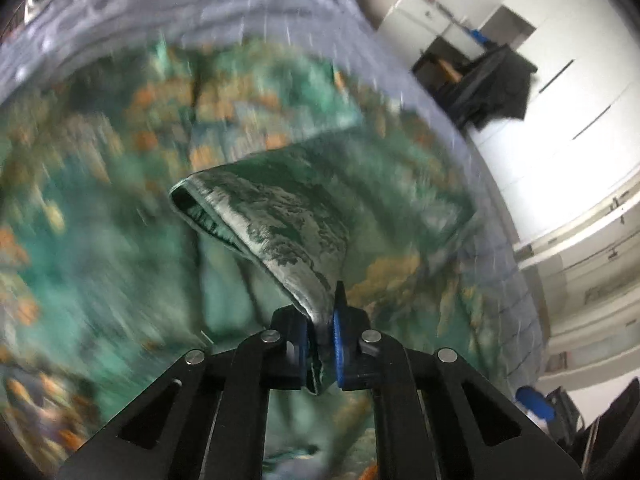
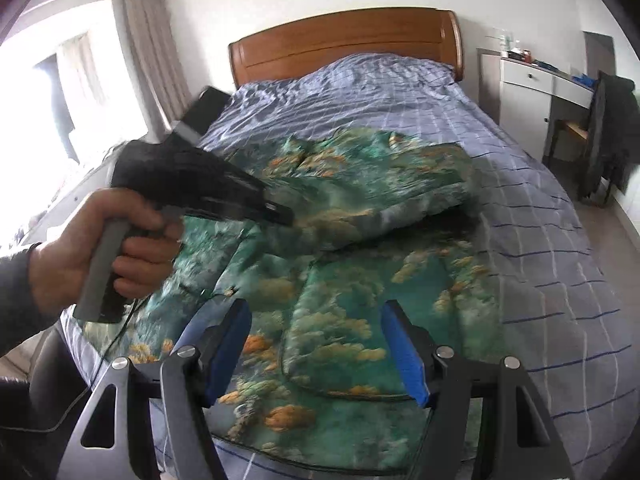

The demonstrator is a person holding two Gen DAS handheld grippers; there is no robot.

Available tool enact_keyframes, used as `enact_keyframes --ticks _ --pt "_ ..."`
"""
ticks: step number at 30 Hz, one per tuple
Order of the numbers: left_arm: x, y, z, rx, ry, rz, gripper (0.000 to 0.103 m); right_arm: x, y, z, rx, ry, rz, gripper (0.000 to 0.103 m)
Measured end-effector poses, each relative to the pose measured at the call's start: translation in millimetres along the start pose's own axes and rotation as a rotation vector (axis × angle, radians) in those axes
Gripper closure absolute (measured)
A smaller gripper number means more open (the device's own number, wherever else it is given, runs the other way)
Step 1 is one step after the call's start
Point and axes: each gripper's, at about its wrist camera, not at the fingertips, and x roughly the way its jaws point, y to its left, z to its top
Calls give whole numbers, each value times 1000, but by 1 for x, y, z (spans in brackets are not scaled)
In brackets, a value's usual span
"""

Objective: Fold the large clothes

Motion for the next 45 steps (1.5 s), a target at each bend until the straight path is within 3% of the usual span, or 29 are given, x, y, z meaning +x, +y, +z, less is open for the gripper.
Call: enact_keyframes --ticks 3,7,9,14,16,17,21,25,29,36,41,45 --pt "-26 23 33 -8 -77 34 96 -5 -16 18 -3 -29 -20 34" --pt "-23 58 65 -26 -107 90 96 3 -44 65 -44 -74 -76 34" --pt "-9 71 68 -43 -90 105 96 19 -60 89 -56 -76 -99 34" --pt "32 99 51 -105 -33 95 95 99 -114 147 39 11 -81 35" --pt "33 101 47 -107 -31 100 95 127 -130 163 76 35 -75 47" --pt "35 101 47 -104 -32 102 95 148 -139 174 98 58 -62 59" --pt "48 104 51 -98 -30 118 94 202 -156 200 144 86 -43 67" --pt "58 110 50 -89 -28 132 92 252 -160 201 145 144 -58 67" --pt "63 114 47 -86 -31 132 91 296 -168 181 157 280 -79 69" --pt "64 110 44 -52 -47 159 90 263 -159 171 117 270 -41 69" --pt "68 109 42 -39 -56 176 90 217 -142 140 35 318 -18 69" --pt "73 107 41 -26 -61 200 89 213 -138 124 31 371 -20 69"
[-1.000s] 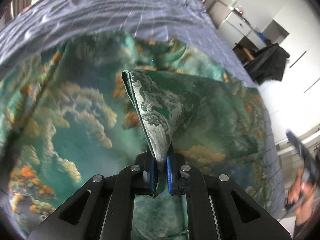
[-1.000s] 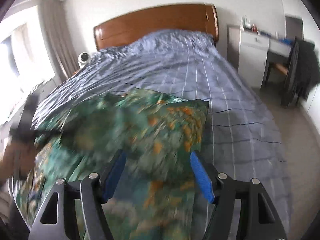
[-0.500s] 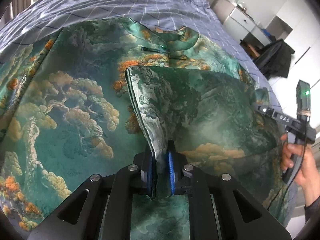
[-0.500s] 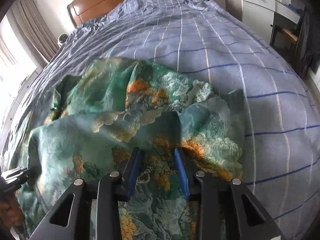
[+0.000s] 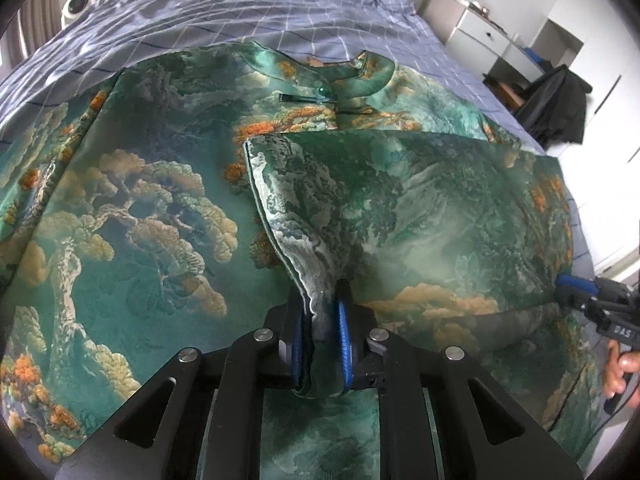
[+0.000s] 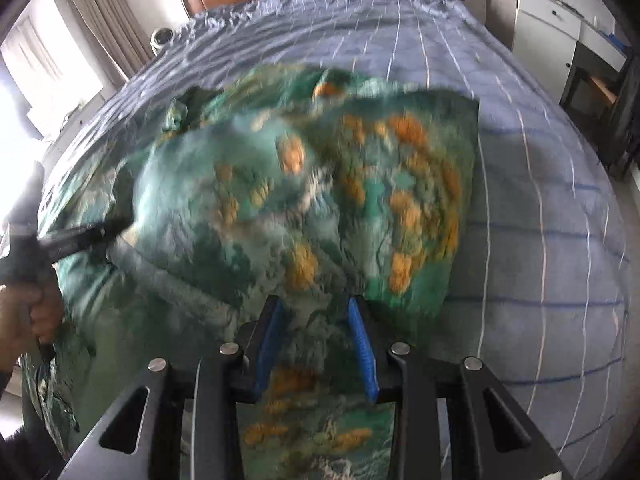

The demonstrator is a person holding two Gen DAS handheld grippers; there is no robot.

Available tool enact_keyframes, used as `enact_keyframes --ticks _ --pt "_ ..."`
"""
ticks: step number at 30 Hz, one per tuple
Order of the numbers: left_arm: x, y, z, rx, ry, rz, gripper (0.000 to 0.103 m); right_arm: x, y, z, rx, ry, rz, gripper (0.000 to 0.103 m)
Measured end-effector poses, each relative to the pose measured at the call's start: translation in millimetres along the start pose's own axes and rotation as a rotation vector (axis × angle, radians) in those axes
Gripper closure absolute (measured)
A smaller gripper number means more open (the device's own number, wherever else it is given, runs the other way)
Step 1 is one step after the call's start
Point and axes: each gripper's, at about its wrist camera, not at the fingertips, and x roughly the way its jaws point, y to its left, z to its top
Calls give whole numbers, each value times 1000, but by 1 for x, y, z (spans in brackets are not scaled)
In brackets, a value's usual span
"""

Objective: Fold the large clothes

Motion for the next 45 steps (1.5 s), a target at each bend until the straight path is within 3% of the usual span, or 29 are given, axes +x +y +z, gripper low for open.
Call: enact_keyframes --ticks 3,7,9,11,13,15,17,20,22,25,30,36,45 --pt "0 -3 -2 23 -10 21 88 22 -5 2 34 46 -8 69" --pt "-4 -5 -3 34 -23 39 82 36 -5 6 64 36 -26 69" --pt "-14 -3 -7 25 -37 54 69 33 -6 5 84 22 -23 69" --pt "-27 0 -15 5 -40 43 45 22 -4 0 83 -16 -37 68" --pt "-48 6 -30 0 -55 20 33 5 3 -7 73 -67 -69 65" --pt "-67 13 -48 16 -67 33 27 -14 11 -19 71 -103 -83 43" --pt "-85 20 -66 39 -75 62 21 -35 24 -35 71 -135 -93 37" --pt "-112 32 -98 68 -104 180 10 -57 46 -55 43 -175 -111 36" --pt "-130 42 -118 75 -124 254 9 -72 66 -73 18 -210 -100 36" --pt "-151 63 -140 45 -138 296 5 -87 96 -103 14 -252 -78 36" --pt "-173 111 -162 -88 -125 319 5 -106 149 -152 -7 -290 -33 36" --pt "-192 175 -179 -279 -130 333 5 -114 196 -185 -46 -282 1 36" --pt "-223 300 -190 -770 -279 203 5 -128 227 -208 -142 -280 -43 36"
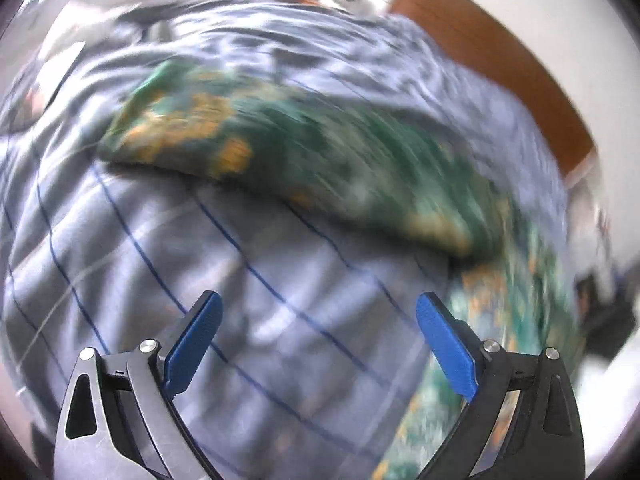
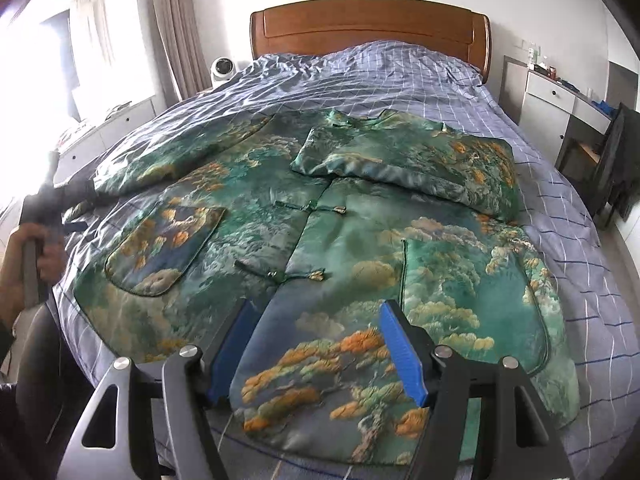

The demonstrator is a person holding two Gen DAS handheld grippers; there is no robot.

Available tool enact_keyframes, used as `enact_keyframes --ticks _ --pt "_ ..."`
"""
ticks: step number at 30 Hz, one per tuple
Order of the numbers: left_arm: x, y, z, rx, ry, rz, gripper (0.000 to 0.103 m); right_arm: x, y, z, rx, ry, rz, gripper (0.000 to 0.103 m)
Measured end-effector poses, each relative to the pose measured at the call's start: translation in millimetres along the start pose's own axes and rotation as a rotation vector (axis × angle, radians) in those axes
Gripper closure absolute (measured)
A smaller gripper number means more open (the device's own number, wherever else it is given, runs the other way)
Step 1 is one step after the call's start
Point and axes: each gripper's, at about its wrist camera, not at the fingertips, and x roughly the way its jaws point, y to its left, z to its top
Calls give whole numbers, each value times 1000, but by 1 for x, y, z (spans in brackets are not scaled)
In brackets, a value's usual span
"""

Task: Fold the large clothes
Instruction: 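Grasp the remaining sleeve with the left gripper and lift it toward the collar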

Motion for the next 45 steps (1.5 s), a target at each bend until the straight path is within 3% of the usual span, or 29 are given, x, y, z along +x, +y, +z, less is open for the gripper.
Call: enact_keyframes --ticks 4,9,11,13,14,16,18,21,23,27,30,35,40,43,45 --pt "22 44 38 -232 -18 -28 5 -5 6 -4 -15 0 -11 36" --pt "40 66 65 -356 -71 -9 7 -9 14 -9 -30 14 -2 36" --pt "37 61 71 -348 -113 19 22 -8 18 -13 -37 29 -3 36" --pt "32 57 76 -320 -139 91 54 -7 20 -17 -40 40 2 36" --pt "31 55 78 -298 -150 135 75 -7 21 -18 -41 45 2 36" --pt "28 47 80 -242 -162 182 86 -6 22 -21 -43 54 4 36" --pt "21 29 79 -152 -195 236 91 -5 23 -23 -35 59 15 36" --pt "-2 -25 72 67 -309 301 94 -6 24 -25 -22 56 28 36" --pt "-14 -63 65 206 -371 301 94 -8 24 -25 -18 49 32 36" --pt "-39 -162 25 579 -511 251 94 -12 22 -26 -7 37 30 36" --pt "-39 -214 -15 798 -543 200 94 -16 17 -26 14 25 22 36" --pt "-9 -269 -86 1066 -479 135 94 -20 4 -29 52 16 6 36" --pt "42 -292 -163 1302 -375 151 94 -23 -10 -33 88 12 -10 36" --pt "68 -290 -189 1386 -280 172 87 -23 -20 -30 108 10 -10 36" --pt "72 -289 -201 1410 -243 179 74 -19 -27 -22 114 11 -4 36"
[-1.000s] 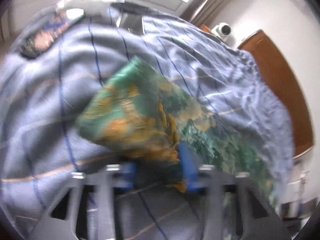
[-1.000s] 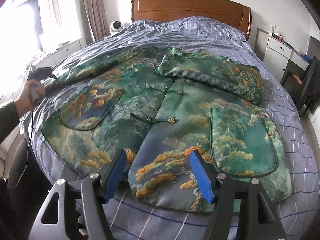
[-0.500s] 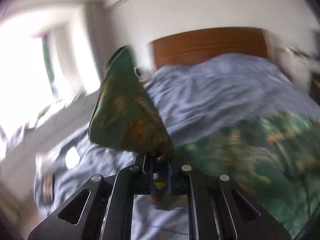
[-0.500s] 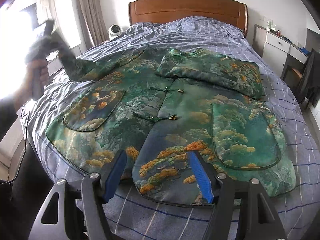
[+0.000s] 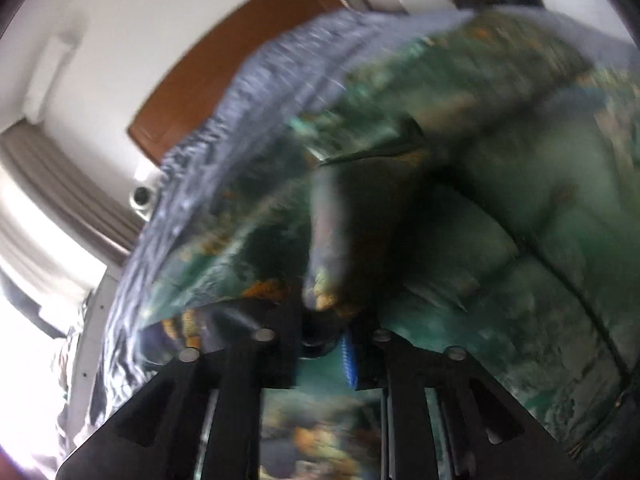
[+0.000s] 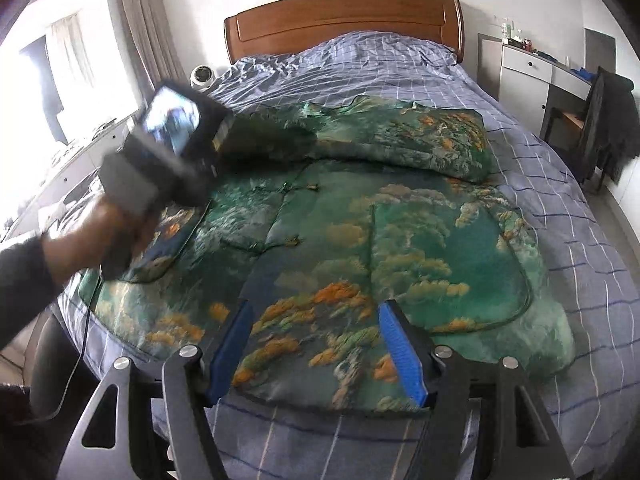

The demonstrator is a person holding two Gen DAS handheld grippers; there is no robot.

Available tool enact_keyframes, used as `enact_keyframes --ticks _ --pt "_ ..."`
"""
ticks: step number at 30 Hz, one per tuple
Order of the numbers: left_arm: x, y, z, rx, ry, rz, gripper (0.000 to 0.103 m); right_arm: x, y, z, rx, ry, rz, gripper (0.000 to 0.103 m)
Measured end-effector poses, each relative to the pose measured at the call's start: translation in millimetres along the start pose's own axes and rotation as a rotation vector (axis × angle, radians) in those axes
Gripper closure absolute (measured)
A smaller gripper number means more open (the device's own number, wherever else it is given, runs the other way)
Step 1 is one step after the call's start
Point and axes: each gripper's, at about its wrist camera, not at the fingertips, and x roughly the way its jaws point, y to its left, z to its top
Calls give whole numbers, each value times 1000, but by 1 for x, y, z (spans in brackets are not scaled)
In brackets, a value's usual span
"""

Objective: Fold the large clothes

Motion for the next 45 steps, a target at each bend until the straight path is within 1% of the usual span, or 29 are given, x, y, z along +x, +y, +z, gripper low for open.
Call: enact_keyframes --ticks 2,3,4,5,6,8,9,11,13,16,19,22,23,24,25,27,29,32,36,40,41,42,44,45 --pt "-8 1 -4 4 -8 -17 40 7 -9 15 10 -2 21 36" --pt "-17 5 -6 -13 -31 -30 31 9 -12 23 17 -4 28 36" --pt "-24 10 -9 -33 -43 -44 19 14 -16 33 25 -5 34 36" --pt "-30 15 -12 -56 -49 -65 16 21 -22 49 39 -3 51 36" --pt "-37 23 -18 -90 -45 -100 16 28 -25 60 53 3 67 36" --pt "-45 35 -29 -160 -17 -143 16 49 -32 84 106 22 127 36" --pt "-48 40 -36 -188 -7 -153 16 64 -34 97 143 37 179 36" --pt "-52 53 -56 -280 25 -179 16 99 -39 120 228 67 276 35" --pt "-53 59 -69 -339 46 -193 16 134 -38 136 289 106 340 35" --pt "-54 65 -87 -405 70 -196 16 176 -29 152 354 139 409 35" --pt "-53 67 -104 -449 97 -209 16 211 -14 159 383 177 431 35" --pt "-52 69 -117 -482 116 -220 16 233 8 157 355 231 406 35" --pt "-54 71 -120 -494 117 -221 16 232 19 158 310 235 399 56" --pt "-54 73 -121 -506 117 -224 16 228 26 161 272 230 382 86" --pt "-54 76 -121 -521 116 -230 16 222 31 165 235 218 365 87" --pt "-55 80 -121 -545 107 -245 16 205 32 184 195 153 354 87" --pt "-56 83 -119 -560 98 -253 16 190 26 210 160 86 317 87" --pt "-53 84 -115 -574 93 -258 16 188 10 240 151 44 258 87" --pt "-46 88 -118 -582 111 -263 16 218 0 255 113 66 170 87" --pt "-41 92 -120 -582 126 -259 16 253 -9 243 78 125 81 87" --pt "-39 95 -119 -583 131 -264 16 260 -9 239 72 133 66 86" --pt "-38 96 -119 -583 136 -270 16 262 -11 234 66 138 58 77" --pt "-34 102 -118 -580 143 -283 16 267 -11 226 57 143 48 71" --pt "-32 107 -115 -577 141 -289 16 264 -15 223 55 145 56 63"
